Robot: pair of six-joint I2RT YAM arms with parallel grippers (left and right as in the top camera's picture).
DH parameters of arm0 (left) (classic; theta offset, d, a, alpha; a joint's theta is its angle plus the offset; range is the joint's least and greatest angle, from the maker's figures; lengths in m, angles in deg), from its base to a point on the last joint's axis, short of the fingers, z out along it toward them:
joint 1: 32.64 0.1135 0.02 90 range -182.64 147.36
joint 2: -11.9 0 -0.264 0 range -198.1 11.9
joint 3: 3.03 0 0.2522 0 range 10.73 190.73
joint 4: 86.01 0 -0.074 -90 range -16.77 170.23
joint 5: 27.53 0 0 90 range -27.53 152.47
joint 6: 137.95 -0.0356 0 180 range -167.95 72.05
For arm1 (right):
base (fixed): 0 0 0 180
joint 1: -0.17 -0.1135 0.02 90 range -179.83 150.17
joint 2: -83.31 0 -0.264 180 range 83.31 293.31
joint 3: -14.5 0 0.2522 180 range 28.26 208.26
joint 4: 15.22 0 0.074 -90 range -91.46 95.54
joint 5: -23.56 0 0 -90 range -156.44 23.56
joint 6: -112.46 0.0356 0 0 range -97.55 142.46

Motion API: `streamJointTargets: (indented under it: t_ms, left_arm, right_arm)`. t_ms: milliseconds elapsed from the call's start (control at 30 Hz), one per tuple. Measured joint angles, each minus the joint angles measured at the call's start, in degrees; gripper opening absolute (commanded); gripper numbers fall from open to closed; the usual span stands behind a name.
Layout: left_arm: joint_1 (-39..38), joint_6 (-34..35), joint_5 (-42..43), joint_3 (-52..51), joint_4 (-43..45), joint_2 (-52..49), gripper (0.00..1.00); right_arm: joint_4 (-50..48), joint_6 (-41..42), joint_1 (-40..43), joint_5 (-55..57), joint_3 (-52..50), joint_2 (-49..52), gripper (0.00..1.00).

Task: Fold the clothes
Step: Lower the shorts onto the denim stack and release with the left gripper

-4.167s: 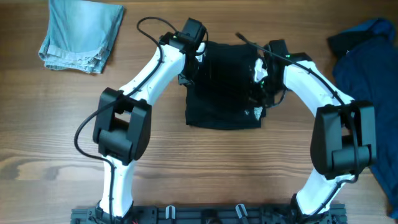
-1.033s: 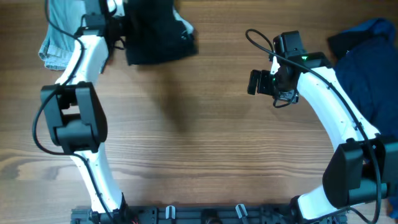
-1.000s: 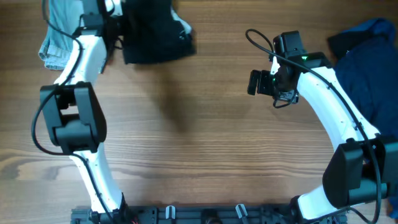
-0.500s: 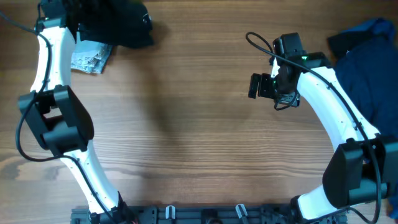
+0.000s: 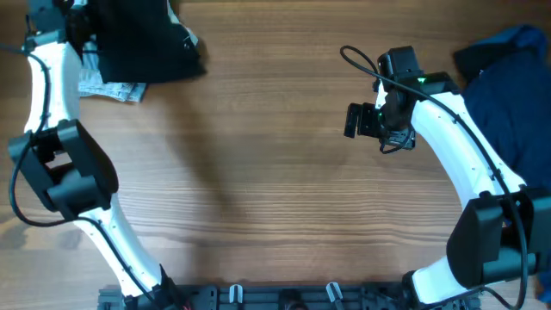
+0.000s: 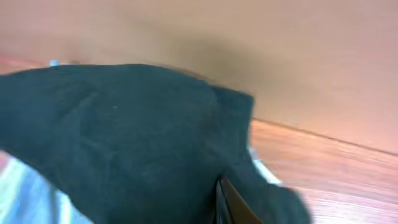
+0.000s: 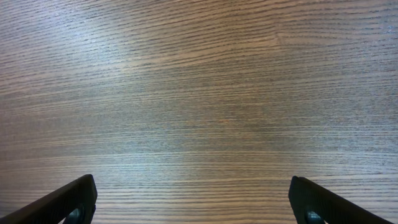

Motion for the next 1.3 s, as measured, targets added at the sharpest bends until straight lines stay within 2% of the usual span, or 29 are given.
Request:
streamJointTargets:
  t_ms: [167,300,367,400,433,567,633,833,1067,1167,1300]
  left_arm:
    - [3.58,0.00,-2.43,0.07,-0.90,-3.23,0.17]
    - [6.93,0.11,-3.21,0.07,-0.96,-4.11,0.29]
    - [8.66,-0.04,-3.65,0.07,-0.90,-4.11,0.59]
    - [9.64,-0.04,-3.82,0.07,-0.92,-4.11,0.70]
    - [10.16,-0.17,-3.98,0.07,-0.92,-4.11,0.75]
    - [12.02,0.02,-4.48,0.26,-3.28,-4.11,0.75]
    - [11.96,1.05,-3.48,0.46,-7.21,-4.09,0.77]
    - [9.88,5.01,8.07,0.63,-18.29,-3.89,0.79]
    - [5.42,5.77,11.04,0.68,-23.32,-3.89,0.70]
    - [4.81,5.81,11.54,0.68,-24.17,-3.89,0.63]
    - [6.03,5.84,11.80,0.68,-25.77,-3.56,0.62]
  right_arm:
    - [0.20,0.00,0.00,0.00,0.00,0.00,1.00]
    - [0.22,0.00,0.00,0.00,0.00,-0.02,1.00]
    - [0.24,0.00,0.00,0.00,0.00,0.00,1.00]
    - [0.24,0.00,0.00,0.00,0.00,0.00,1.00]
    - [0.24,0.00,0.00,0.00,0.00,0.00,1.00]
    - [0.26,0.04,0.00,0.00,0.00,0.00,1.00]
    - [0.24,0.17,0.00,0.00,0.00,0.00,1.00]
    - [0.39,0.20,0.00,0.00,0.00,0.00,1.00]
    - [0.42,0.20,0.00,0.00,0.00,-0.02,1.00]
    - [0.42,0.17,0.00,0.00,0.00,0.00,1.00]
    - [0.39,0.17,0.00,0.00,0.00,0.00,1.00]
